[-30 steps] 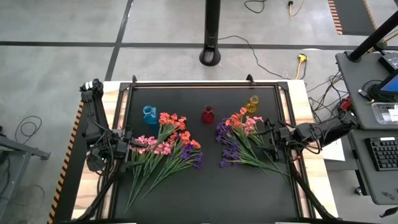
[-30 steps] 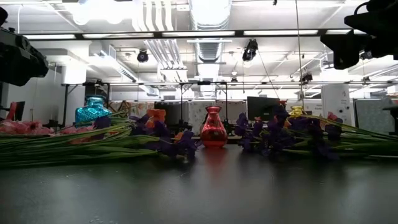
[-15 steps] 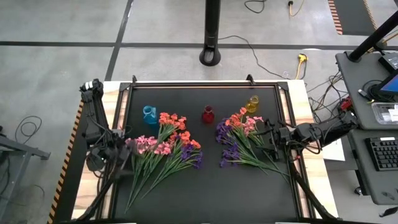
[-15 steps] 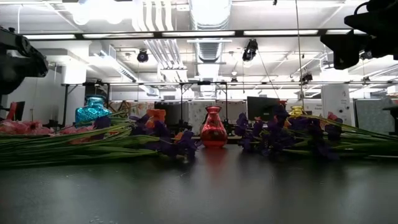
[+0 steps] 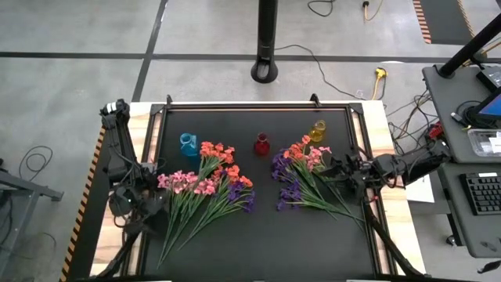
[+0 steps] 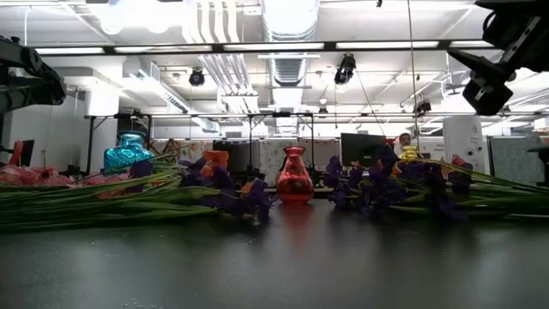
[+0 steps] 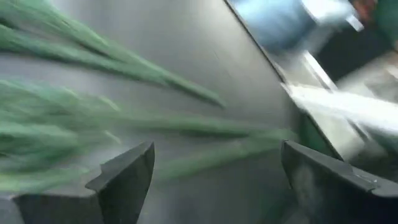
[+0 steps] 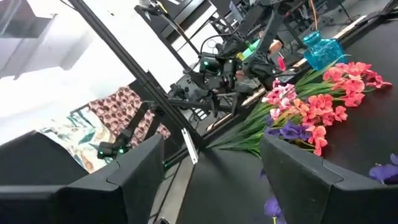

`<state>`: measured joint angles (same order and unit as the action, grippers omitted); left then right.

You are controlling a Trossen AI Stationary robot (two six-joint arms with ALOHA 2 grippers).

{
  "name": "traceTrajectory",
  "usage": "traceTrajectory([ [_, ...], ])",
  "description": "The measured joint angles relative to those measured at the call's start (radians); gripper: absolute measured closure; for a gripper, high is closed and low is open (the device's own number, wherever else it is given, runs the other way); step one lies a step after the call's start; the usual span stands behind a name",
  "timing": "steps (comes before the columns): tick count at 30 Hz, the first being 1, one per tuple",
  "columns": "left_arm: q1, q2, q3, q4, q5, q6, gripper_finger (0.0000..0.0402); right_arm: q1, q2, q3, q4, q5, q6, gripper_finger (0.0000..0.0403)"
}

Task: Sort flowers into vase by color
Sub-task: Put the top right orange flowers into the red vase

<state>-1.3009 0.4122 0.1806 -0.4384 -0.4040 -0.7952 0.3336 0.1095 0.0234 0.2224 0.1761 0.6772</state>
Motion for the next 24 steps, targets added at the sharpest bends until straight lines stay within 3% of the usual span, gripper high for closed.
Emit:
traceTrajectory([
  [5, 0.000, 0.002, 0.000, 0.002, -0.178, -0.001, 0.0070, 0.000, 0.007, 0.041, -0.001, 0.000, -0.074, 0.0145],
  [12, -0.001, 0.002, 0.000, 0.007, -0.191, 0.012, 0.0070, 0.000, 0.032, 0.040, -0.053, 0.011, -0.116, 0.0145],
  [15, -0.001, 0.016, -0.016, 0.206, -0.483, -0.015, 0.0070, 0.000, 0.044, 0.039, -0.068, 0.049, -0.127, 0.0145],
  [18, 0.000, 0.020, -0.011, 0.326, -0.725, 0.100, 0.0070, 0.000, 0.049, 0.039, -0.063, 0.108, -0.147, 0.0145],
  [22, 0.001, 0.054, -0.011, 0.655, -1.145, 0.134, 0.0070, 0.000, 0.050, 0.039, -0.061, 0.111, -0.155, 0.0145],
  [24, 0.013, 0.051, -0.007, 0.723, -1.155, 0.226, 0.0070, 0.000, 0.050, 0.039, -0.060, 0.113, -0.154, 0.0145],
])
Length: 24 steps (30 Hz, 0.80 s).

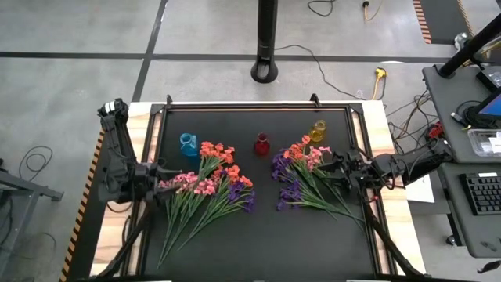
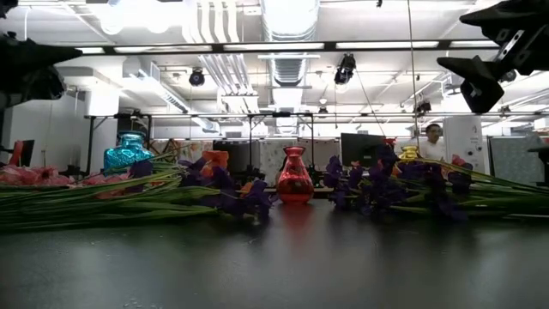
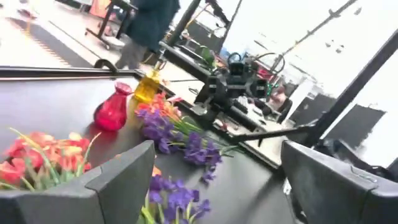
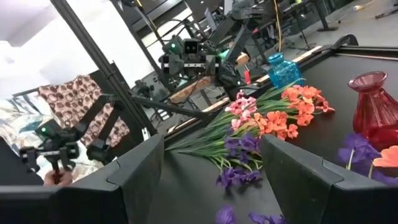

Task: Sort flowers into vase by color
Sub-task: Put the top right orange flowers into the red vase

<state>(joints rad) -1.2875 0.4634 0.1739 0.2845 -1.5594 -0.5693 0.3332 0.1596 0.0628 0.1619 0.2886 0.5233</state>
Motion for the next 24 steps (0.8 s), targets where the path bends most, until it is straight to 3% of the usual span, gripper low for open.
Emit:
traceTrajectory([
  [2, 0.019, -0.005, 0.015, 0.009, 0.056, 0.165, 0.0070, 0.000, 0.000, 0.000, 0.006, 0.000, 0.012, 0.0145],
  [4, 0.035, -0.003, 0.030, 0.035, 0.056, 0.229, 0.0070, 0.000, -0.002, 0.000, 0.007, 0.000, 0.036, 0.0145],
  [8, 0.074, 0.008, 0.075, 0.066, 0.039, 0.142, 0.0070, 0.000, 0.002, 0.004, 0.012, 0.008, 0.099, 0.0145],
  [12, 0.149, 0.085, 0.111, 0.082, 0.126, 0.046, 0.0070, 0.000, 0.001, 0.011, 0.013, 0.000, 0.116, 0.0145],
  [17, 0.322, 0.284, 0.230, 0.101, 0.381, 0.071, 0.0070, 0.000, 0.007, 0.011, 0.019, 0.027, 0.322, 0.0145],
  [20, 0.432, 0.418, 0.355, 0.098, 0.557, 0.223, 0.0070, 0.000, 0.007, 0.011, 0.019, 0.033, 0.355, 0.0145],
  [24, 0.523, 0.576, 0.521, 0.079, 0.716, 0.446, 0.0070, 0.000, 0.040, 0.011, -0.010, -0.002, 0.353, 0.0145],
])
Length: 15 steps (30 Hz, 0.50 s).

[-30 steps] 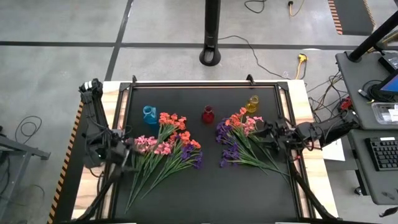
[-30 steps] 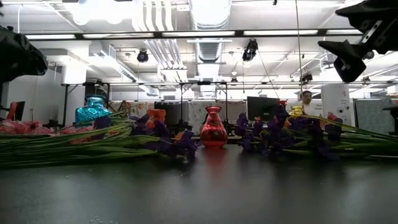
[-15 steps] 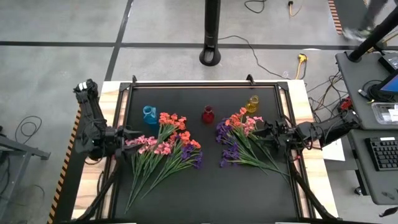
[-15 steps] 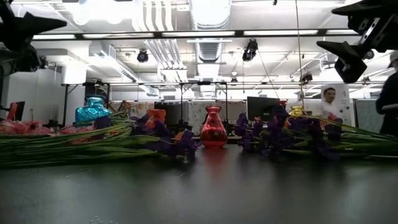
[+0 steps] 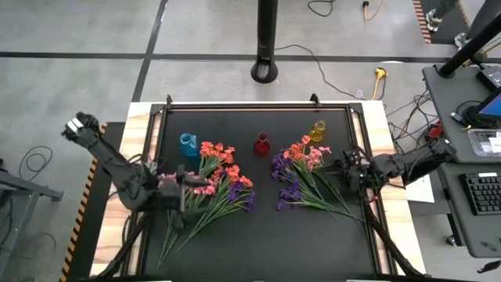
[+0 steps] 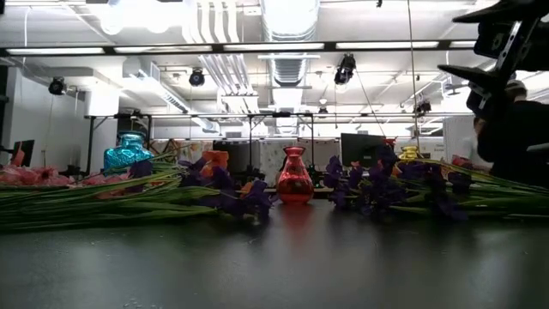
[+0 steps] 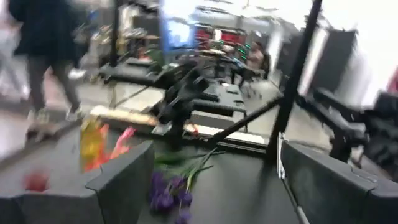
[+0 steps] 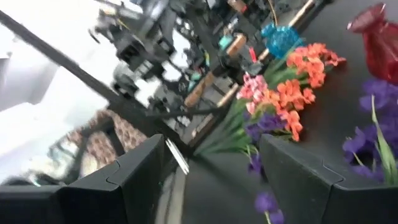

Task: Sort flowers into vase by color
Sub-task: Put the top right orange flowers into the red vase

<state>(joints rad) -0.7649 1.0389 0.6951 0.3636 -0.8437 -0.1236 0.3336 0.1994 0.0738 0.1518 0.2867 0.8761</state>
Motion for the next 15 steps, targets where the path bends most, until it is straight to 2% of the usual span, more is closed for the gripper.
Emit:
traceTrajectory([
  [4, 0.053, 0.123, 0.134, -0.110, 0.024, 0.062, 0.0070, 0.000, 0.084, 0.014, -0.005, -0.031, -0.023, 0.0145],
  [9, 0.108, 0.197, 0.245, -0.343, 0.030, -0.034, 0.0070, 0.000, 0.223, 0.121, -0.178, -0.023, -0.007, 0.0145],
  [10, 0.121, 0.203, 0.260, -0.396, 0.066, -0.057, 0.0070, 0.000, 0.256, 0.156, -0.242, -0.015, 0.002, 0.0145],
  [12, 0.157, 0.211, 0.283, -0.494, 0.211, -0.113, 0.0070, 0.000, 0.322, 0.227, -0.384, 0.006, 0.036, 0.0145],
  [15, 0.207, 0.218, 0.283, -0.541, 0.352, -0.138, 0.0070, 0.000, 0.427, 0.336, -0.596, 0.027, 0.104, 0.0145],
])
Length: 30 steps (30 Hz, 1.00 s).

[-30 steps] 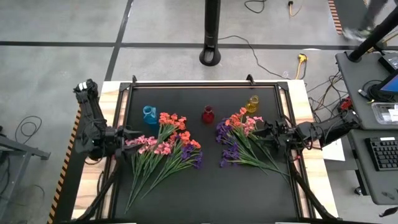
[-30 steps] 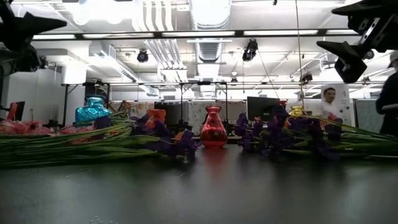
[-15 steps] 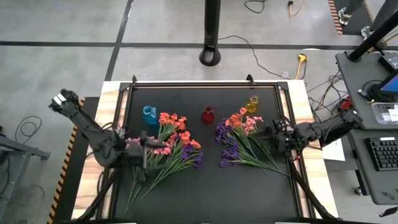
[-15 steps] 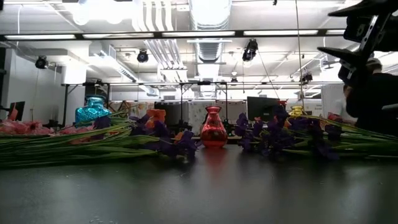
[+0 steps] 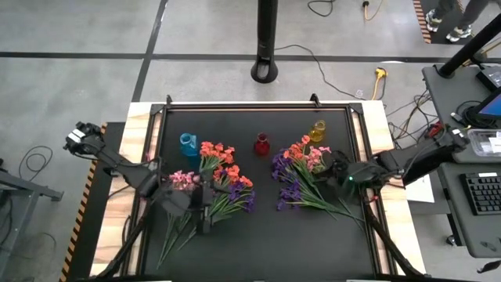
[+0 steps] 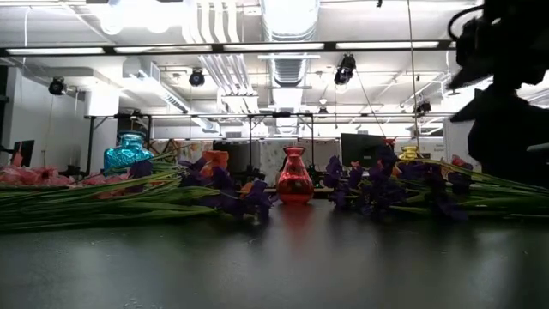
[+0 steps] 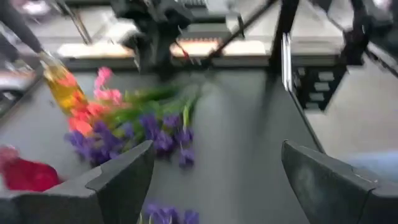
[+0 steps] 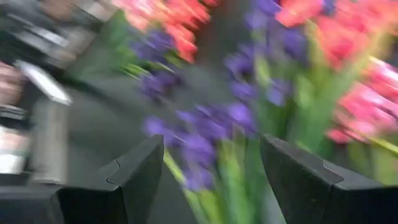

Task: Sort flowers into vase by color
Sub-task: Put the top right orange flowers into the red vase

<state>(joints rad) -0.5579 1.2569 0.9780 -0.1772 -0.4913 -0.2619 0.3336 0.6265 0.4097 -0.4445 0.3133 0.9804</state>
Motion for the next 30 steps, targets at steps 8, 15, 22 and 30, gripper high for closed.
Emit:
traceTrajectory([
  [8, 0.081, 0.007, -0.036, -0.017, 0.045, -0.027, 0.0070, 0.000, 0.256, 0.216, -0.304, -0.009, 0.105, 0.0145],
  [15, 0.081, 0.085, -0.004, 0.021, 0.050, -0.131, 0.0070, 0.000, 0.445, 0.289, -0.321, -0.054, 0.109, 0.0145],
  [22, 0.088, 0.171, 0.058, 0.013, 0.032, -0.085, 0.0070, -0.013, 0.552, 0.305, -0.329, -0.063, 0.109, 0.0145],
  [30, 0.138, 0.187, 0.156, -0.199, -0.082, -0.008, 0.0070, -0.098, 0.582, 0.304, -0.327, -0.057, 0.049, 0.0146],
])
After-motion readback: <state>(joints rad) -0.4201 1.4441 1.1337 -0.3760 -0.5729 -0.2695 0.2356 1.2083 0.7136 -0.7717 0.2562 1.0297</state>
